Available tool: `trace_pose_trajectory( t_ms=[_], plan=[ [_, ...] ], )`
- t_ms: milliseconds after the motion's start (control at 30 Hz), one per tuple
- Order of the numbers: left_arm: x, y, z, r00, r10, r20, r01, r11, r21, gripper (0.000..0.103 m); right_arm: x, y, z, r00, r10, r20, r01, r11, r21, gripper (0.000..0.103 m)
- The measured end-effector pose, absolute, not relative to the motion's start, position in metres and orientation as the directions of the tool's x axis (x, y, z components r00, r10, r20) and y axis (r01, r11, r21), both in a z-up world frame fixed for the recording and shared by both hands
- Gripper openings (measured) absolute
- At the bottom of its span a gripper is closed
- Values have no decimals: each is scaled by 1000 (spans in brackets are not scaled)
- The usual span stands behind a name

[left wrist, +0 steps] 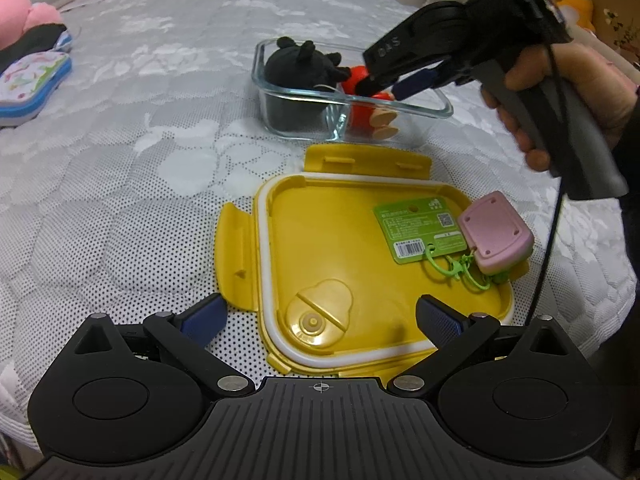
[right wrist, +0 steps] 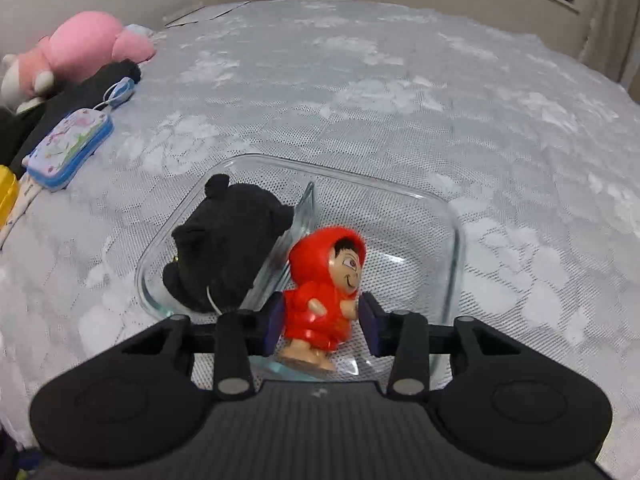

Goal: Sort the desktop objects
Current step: 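Lower the red doll beside the cat and open the right gripper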

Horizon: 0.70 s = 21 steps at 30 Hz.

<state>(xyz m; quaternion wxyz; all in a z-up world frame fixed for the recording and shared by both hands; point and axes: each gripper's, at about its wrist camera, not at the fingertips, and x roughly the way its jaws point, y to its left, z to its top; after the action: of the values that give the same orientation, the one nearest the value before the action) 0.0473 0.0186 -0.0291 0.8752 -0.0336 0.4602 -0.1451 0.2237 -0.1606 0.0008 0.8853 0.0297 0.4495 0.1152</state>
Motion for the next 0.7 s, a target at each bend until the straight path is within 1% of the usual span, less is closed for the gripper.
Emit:
trace_pose_trajectory(
  t_ms=[133, 233, 433, 467, 533, 567, 600, 633, 667, 700],
  plan=[
    [48, 19, -30, 528, -292, -797, 225, 954, -200, 103, 228, -165, -7, 574, 247, -781, -66, 964, 256, 45],
    [48, 18, -31, 527, -290, -798, 225, 954, -198, 103, 234, -185, -14, 573, 287, -768, 87, 910, 406, 45],
    [48, 16, -31, 527, -287, -800, 225, 955, -194, 103, 227, -188, -6, 562, 329, -759, 18, 912, 409, 45],
    [48, 16, -31, 527, -288, -800, 226, 954, -194, 103, 225, -189, -4, 560, 336, -758, 6, 912, 409, 44],
    [49, 17, -32, 526, -288, -800, 229, 954, -194, 103, 222, -191, -1, 556, 351, -754, -22, 913, 408, 39],
    [49, 18, -32, 525, -287, -801, 228, 954, -193, 103, 213, -194, 6, 560, 359, -746, -56, 915, 399, 39],
    [50, 18, -32, 525, -286, -801, 225, 955, -194, 103, 199, -197, 17, 578, 356, -734, -93, 923, 375, 40],
    [50, 19, -32, 526, -285, -802, 222, 955, -195, 103, 184, -201, 27, 595, 354, -722, -129, 928, 349, 44],
    [51, 19, -32, 525, -285, -802, 219, 956, -197, 103, 169, -205, 38, 612, 353, -707, -166, 932, 321, 54],
    [52, 18, -32, 525, -287, -802, 217, 955, -200, 103, 150, -210, 47, 632, 349, -692, -199, 936, 291, 58]
  ],
)
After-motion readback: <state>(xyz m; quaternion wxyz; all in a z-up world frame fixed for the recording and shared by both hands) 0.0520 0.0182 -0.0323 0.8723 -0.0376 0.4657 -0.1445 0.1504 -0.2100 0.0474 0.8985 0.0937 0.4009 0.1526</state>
